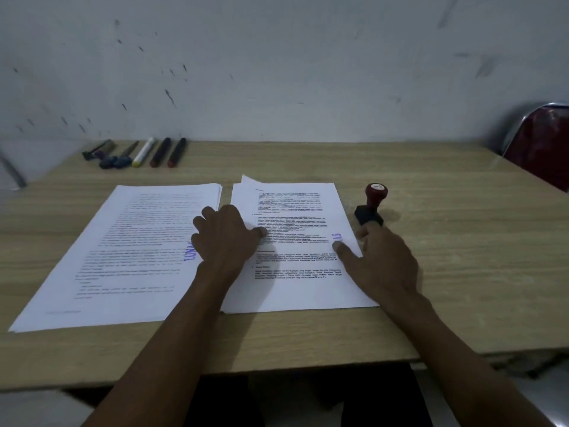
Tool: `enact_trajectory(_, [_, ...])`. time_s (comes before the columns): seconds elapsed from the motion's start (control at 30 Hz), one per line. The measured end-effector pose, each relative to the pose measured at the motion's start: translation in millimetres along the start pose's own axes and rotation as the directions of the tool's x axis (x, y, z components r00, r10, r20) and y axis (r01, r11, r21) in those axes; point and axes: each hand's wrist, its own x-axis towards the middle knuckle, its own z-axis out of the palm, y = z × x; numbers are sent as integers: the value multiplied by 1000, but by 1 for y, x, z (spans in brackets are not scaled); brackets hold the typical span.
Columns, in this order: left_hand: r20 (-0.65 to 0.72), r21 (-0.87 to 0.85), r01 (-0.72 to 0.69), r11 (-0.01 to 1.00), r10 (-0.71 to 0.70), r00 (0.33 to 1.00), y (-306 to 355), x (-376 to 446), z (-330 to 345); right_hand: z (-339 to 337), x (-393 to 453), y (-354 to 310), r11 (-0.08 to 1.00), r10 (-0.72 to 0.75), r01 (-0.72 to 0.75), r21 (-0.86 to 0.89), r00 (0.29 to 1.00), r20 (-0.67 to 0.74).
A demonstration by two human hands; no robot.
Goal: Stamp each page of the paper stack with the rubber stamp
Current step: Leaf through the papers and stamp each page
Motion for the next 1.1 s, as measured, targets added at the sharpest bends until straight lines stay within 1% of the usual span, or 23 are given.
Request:
enact_trajectory(0.1, [-48,-142,41,989,-49,998,2,2,-1,4,-2,-1,1000,-3,4,-13,1000,30])
enact_trajectory(0.23, [-114,-346,67,936,-113,987,5,0,-6,4,-4,-2,1000,13,-14,14,1000,8])
enact_trajectory(0.33, [-147,-405,34,913,-102,984,4,0,-10,-1,-4,-5,997,35,-34,65,999,-4])
enact_trajectory(0.47, [-178,-498,-67,865,-27,984,-7,10,-14,-10,-4,-11,984,75,-71,164,997,-21])
enact_trajectory(0.57, [-128,-645,-53,762,-40,991,-18,19,-24,-12,-4,-19,964,82,-75,253,997,-15])
enact_trajectory(0.67, [-72,-768,-5,641,-79,994,-32,24,-39,-12,0,-33,913,105,-131,386,991,88])
enact_trajectory(0.73, [-33,-798,38,601,-106,994,-47,29,-48,-13,3,-46,852,113,-195,485,975,193])
enact_trajectory(0.83, [7,-827,91,555,-152,988,-79,40,-65,-14,7,-74,748,48,-273,605,931,361])
enact_trajectory(0.9, [-12,-819,88,567,-171,985,-100,47,-76,-13,4,-95,705,-34,-303,642,889,456])
enact_trajectory(0.97, [-59,-791,57,609,-168,984,-117,50,-86,-7,2,-112,699,-93,-292,653,868,487])
enact_trajectory(1.03, [-124,-742,14,670,-157,980,-134,55,-97,3,-2,-131,706,-125,-276,652,858,498])
enact_trajectory(1.1, [-172,-642,-8,767,-134,976,-150,61,-105,14,-6,-149,730,-134,-265,629,848,513])
